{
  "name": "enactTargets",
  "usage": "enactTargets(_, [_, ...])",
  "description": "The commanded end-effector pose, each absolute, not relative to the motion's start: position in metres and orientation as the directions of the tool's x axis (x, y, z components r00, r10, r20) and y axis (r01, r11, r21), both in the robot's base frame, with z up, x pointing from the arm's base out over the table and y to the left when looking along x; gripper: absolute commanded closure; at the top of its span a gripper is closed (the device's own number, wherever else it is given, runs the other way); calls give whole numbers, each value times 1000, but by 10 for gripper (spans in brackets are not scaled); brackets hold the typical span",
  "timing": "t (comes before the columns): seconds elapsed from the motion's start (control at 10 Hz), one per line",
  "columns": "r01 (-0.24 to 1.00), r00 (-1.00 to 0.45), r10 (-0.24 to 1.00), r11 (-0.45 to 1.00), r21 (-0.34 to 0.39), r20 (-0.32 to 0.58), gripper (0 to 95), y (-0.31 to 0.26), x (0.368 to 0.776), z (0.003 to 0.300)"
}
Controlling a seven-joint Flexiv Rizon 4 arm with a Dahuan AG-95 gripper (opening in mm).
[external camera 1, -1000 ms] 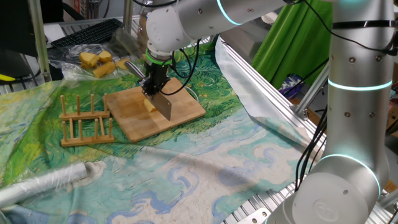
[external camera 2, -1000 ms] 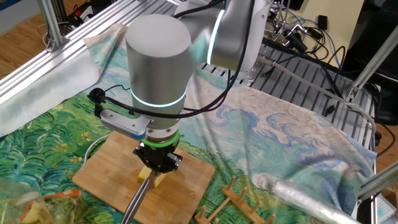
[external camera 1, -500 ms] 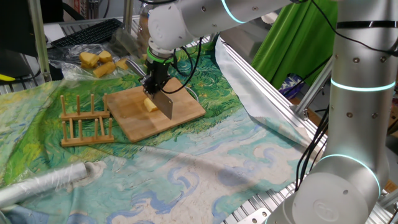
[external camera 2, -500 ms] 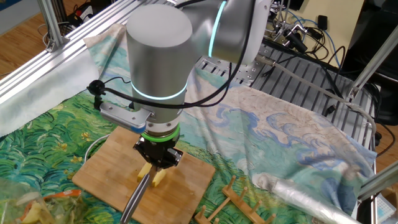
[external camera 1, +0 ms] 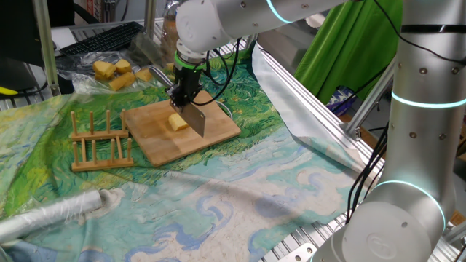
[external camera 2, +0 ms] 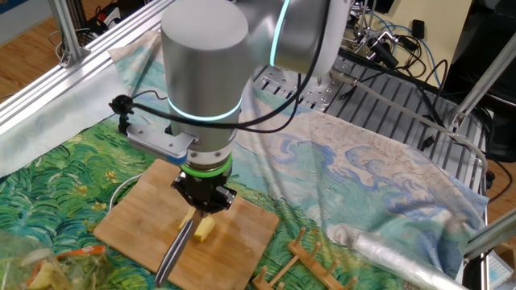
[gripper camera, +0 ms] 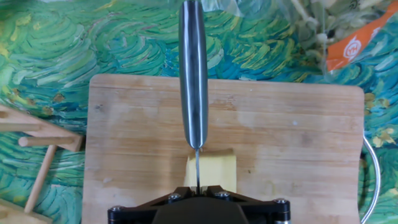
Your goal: Chop the potatoes
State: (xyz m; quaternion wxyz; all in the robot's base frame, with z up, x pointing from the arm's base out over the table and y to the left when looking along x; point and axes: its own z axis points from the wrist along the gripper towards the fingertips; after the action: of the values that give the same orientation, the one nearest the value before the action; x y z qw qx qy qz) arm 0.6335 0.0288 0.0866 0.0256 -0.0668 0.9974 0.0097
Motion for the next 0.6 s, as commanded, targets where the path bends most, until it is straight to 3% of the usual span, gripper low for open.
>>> enactTargets(0.1, [-131, -990, -130, 991, 19, -50, 950, 30, 633, 92])
enactTargets(0.4, [-138, -989, -137, 990, 16, -49, 950, 35, 638, 72])
enactTargets(0.6, [-144, -985, -142, 989, 17, -96, 950, 43, 646, 23])
